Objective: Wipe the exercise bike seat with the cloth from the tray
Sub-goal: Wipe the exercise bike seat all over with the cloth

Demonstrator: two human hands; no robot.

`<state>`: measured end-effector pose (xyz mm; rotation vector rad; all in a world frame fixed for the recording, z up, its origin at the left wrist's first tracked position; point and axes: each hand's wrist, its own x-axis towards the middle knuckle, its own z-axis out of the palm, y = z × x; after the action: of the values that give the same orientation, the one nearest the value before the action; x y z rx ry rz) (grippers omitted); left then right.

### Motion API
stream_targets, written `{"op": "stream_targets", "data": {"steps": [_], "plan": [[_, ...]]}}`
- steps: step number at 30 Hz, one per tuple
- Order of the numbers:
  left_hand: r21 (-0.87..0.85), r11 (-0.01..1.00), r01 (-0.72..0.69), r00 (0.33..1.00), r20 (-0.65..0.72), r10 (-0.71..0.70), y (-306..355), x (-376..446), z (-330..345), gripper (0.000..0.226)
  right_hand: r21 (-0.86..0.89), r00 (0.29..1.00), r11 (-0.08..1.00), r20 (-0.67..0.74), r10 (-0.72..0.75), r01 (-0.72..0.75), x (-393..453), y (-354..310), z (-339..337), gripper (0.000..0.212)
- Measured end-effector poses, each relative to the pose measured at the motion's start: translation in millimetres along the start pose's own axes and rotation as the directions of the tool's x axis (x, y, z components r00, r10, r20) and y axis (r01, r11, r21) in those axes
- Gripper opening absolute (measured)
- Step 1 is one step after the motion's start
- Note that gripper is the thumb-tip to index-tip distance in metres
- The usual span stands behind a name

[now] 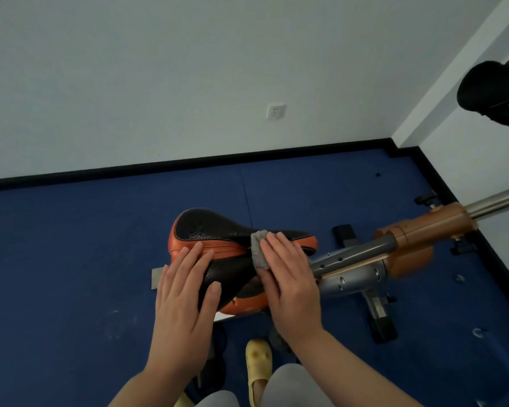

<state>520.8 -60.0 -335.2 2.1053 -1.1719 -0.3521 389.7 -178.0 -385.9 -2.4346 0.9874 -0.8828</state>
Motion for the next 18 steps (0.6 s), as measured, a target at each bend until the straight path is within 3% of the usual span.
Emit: {"op": "stream_targets", "data": {"steps": [2, 6, 10, 13, 17, 18], "plan": [[0.026, 1.0, -0.003, 1.0, -0.003, 0.003, -1, 0, 2, 0.051, 0.001, 1.0, 1.0, 0.015, -0.002, 0.002, -2, -7, 4, 0.042], [0.054, 0.999, 0.003, 1.0, -0.012, -0.003, 1, 0, 4, 0.052, 0.0, 0.967, 0.974, 0.119, -0.224, 0.226, 0, 1, 1, 0.041], [0.062, 0.998, 0.004, 1.0, 0.002, -0.004, 1, -1, 0, 0.052, 0.033, 0.999, 0.999, -0.04, 0.004, -0.003, 8, 21, -7, 0.041], [0.067, 0.998, 0.013, 1.0, -0.002, -0.013, 2, -1, 0, 0.052, 0.077, 0.995, 0.992, -0.031, 0.098, -0.095, 7, 4, 1, 0.042], [0.065, 0.997, 0.04, 0.999, -0.02, -0.039, 7, -1, 3, 0.052, 0.027, 0.985, 0.992, 0.113, -0.127, 0.125, 14, 5, -2, 0.042], [0.067, 0.997, 0.044, 0.999, -0.023, -0.042, 8, -2, 3, 0.052, 0.02, 0.986, 0.993, 0.115, -0.119, 0.117, 18, 12, -6, 0.043]]}}
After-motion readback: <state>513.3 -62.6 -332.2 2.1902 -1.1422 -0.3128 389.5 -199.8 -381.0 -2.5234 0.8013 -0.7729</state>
